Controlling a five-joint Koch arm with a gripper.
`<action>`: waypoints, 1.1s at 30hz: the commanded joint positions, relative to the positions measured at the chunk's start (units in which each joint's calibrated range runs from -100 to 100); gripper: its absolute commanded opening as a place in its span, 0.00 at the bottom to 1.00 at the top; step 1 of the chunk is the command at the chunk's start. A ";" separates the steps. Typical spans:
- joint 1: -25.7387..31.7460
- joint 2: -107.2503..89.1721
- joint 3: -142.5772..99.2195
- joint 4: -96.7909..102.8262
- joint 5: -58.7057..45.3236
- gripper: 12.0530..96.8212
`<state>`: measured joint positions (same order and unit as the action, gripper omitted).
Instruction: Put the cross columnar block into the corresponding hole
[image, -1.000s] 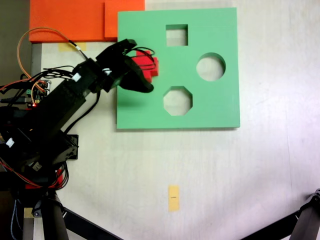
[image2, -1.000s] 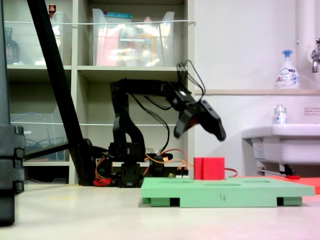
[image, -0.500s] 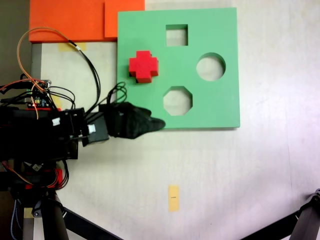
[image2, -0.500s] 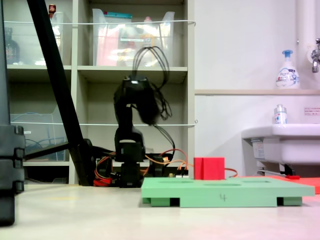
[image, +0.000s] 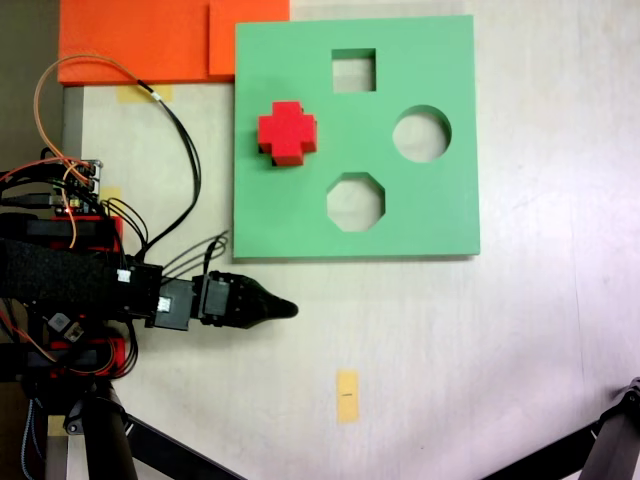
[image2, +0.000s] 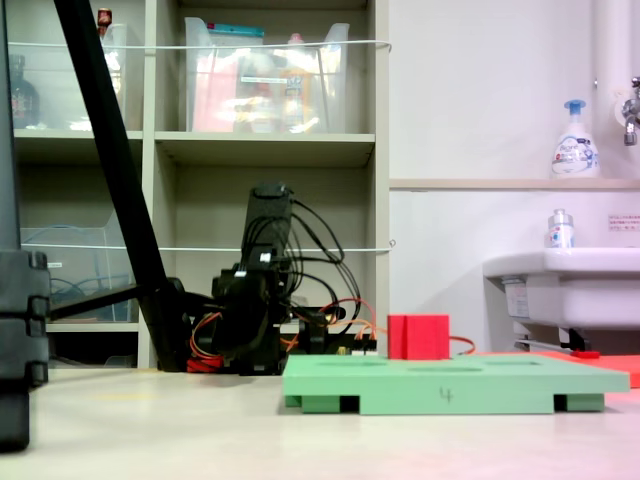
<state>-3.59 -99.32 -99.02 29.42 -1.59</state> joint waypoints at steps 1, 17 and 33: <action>-0.10 -0.68 -0.98 5.01 -0.54 0.42; 2.83 -0.68 -0.98 -28.89 -0.49 0.43; 3.52 -0.68 -0.98 -28.41 -0.44 0.43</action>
<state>-0.42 -99.59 -98.82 6.71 -1.93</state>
